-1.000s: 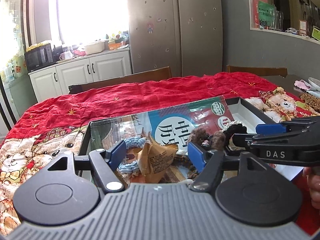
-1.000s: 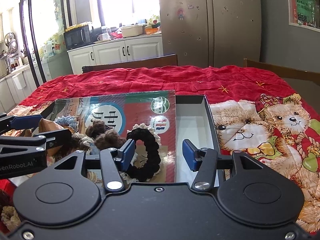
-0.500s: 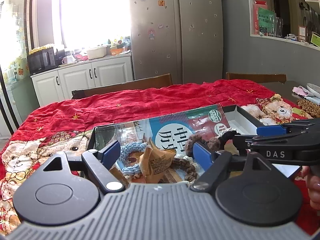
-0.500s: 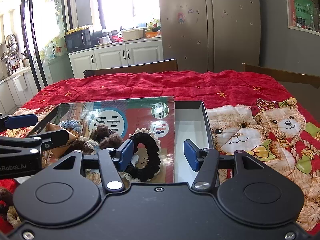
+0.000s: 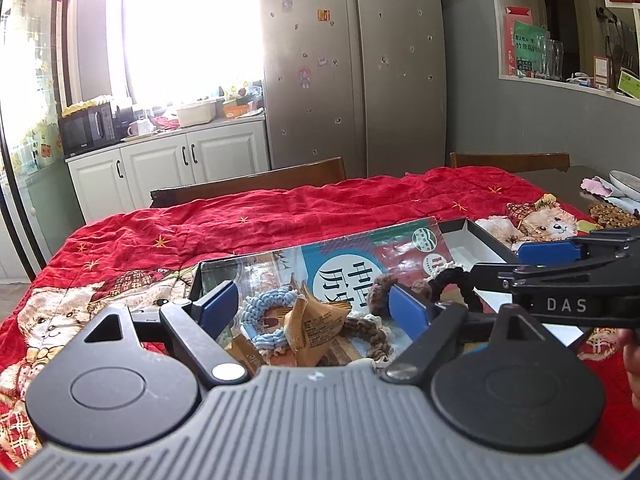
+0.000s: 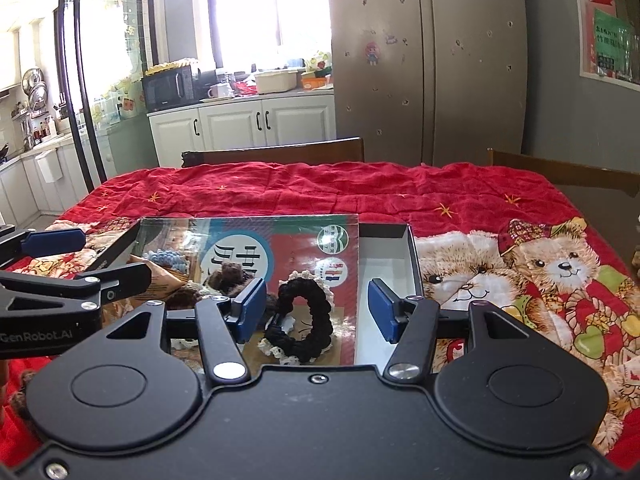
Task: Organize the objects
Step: 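Open the right tool to release the black ring while the left tool releases the pyramid, then withdraw both tools from the box toward the remaining items on the quilt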
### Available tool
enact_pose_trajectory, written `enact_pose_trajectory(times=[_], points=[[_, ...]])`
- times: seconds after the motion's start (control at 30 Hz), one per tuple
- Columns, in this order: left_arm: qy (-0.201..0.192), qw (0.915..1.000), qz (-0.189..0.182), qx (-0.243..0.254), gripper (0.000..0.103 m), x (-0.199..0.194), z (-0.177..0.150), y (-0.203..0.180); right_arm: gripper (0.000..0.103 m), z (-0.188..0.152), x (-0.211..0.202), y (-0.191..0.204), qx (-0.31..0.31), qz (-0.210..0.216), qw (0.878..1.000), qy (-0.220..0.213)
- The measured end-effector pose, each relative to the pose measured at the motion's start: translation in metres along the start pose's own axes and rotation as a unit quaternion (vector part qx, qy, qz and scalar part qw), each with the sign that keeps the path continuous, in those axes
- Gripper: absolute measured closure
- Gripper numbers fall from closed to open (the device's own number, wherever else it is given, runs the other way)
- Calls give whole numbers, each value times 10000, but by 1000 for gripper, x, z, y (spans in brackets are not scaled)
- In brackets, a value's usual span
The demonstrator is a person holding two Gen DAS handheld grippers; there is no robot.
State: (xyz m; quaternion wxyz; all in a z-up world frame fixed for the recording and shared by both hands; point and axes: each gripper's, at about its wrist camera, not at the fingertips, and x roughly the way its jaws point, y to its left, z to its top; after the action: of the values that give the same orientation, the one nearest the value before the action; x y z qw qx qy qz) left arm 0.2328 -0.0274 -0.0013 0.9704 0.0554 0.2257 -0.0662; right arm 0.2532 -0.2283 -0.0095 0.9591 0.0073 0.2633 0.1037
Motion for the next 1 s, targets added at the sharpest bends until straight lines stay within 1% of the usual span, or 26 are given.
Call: enact_pose_trajectory(times=[0.07,0.53,1.0], points=[[-29,10000,30,3,12,-4,1,0,48,1,-6,2,-40,15,10000,-25],[-184,9998,83,18,11,-37,5,4,47,0,-43,9,-191,130,9996,-152],[-291,9990,327,-72,10,-80,0,37,45,-5,-86,23,-369,375,9982,-287]])
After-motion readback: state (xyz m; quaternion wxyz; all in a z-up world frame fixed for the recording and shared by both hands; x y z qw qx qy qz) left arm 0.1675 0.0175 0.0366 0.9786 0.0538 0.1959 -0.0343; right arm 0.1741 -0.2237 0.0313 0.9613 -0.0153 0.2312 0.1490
